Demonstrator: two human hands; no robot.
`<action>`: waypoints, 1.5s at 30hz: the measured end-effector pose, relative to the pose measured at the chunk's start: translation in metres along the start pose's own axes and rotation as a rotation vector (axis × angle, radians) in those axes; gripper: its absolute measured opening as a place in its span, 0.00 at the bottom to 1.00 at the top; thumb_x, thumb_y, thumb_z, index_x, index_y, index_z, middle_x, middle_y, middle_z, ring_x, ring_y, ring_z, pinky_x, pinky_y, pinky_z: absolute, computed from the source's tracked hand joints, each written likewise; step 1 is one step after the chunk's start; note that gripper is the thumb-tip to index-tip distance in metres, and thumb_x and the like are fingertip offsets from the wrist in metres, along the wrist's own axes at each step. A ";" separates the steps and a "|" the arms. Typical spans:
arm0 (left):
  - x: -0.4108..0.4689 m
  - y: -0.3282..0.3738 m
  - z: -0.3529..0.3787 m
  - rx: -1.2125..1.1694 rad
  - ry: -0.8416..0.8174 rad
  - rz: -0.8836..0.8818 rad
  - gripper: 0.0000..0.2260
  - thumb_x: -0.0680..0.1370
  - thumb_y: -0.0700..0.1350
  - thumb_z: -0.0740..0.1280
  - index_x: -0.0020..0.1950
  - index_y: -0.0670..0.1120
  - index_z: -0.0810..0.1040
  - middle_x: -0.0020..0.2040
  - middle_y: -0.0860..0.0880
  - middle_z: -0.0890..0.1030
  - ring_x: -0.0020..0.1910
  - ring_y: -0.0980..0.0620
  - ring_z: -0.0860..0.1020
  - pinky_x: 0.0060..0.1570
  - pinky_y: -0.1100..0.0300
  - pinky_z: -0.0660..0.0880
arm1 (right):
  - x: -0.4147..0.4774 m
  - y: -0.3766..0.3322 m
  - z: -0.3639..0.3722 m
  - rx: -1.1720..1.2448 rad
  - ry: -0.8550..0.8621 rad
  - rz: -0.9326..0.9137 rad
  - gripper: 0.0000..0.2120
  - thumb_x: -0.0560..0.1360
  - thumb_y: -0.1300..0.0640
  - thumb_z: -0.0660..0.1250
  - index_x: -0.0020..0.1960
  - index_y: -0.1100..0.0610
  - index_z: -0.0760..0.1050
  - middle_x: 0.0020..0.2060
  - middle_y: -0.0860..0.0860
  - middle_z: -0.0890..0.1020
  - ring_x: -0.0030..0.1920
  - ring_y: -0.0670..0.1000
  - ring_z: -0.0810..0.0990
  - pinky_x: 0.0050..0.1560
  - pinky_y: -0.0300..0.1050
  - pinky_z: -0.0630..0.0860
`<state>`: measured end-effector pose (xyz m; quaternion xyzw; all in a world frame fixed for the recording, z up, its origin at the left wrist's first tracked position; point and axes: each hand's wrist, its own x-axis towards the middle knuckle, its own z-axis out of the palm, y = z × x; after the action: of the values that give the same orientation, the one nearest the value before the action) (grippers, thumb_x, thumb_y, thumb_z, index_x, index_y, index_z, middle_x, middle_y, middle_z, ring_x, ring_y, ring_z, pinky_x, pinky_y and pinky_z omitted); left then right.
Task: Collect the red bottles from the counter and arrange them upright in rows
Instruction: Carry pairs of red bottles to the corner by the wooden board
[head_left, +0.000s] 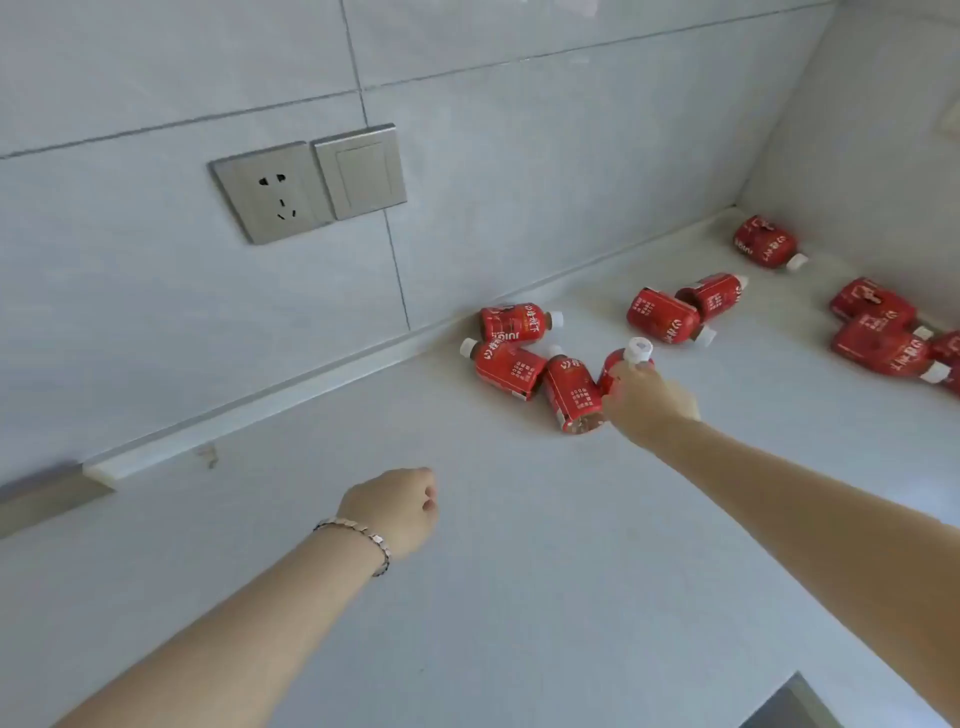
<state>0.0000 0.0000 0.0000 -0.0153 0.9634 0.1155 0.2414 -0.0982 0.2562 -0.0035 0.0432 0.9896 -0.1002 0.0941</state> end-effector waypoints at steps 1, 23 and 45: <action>0.011 0.010 0.001 0.012 -0.011 -0.033 0.13 0.79 0.45 0.55 0.61 0.50 0.73 0.60 0.52 0.78 0.59 0.48 0.77 0.54 0.58 0.71 | 0.019 0.008 -0.008 -0.005 0.046 -0.002 0.16 0.77 0.56 0.58 0.65 0.54 0.68 0.60 0.56 0.73 0.54 0.60 0.78 0.49 0.52 0.77; 0.269 0.069 -0.007 -1.101 0.227 -0.443 0.26 0.70 0.59 0.65 0.61 0.42 0.72 0.55 0.41 0.80 0.52 0.42 0.80 0.59 0.45 0.76 | 0.119 0.054 0.001 -0.164 -0.163 -0.169 0.19 0.79 0.43 0.53 0.61 0.57 0.63 0.49 0.54 0.82 0.46 0.56 0.82 0.45 0.47 0.78; -0.009 0.008 0.001 -0.512 0.470 -0.231 0.14 0.64 0.62 0.66 0.31 0.54 0.65 0.30 0.54 0.75 0.31 0.55 0.73 0.29 0.68 0.65 | -0.021 -0.016 -0.012 -0.018 -0.234 -0.286 0.15 0.72 0.41 0.64 0.51 0.51 0.72 0.42 0.47 0.79 0.42 0.52 0.78 0.39 0.41 0.71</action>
<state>0.0079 0.0074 0.0053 -0.2100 0.9243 0.3184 0.0133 -0.0820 0.2416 0.0155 -0.1105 0.9688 -0.1081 0.1937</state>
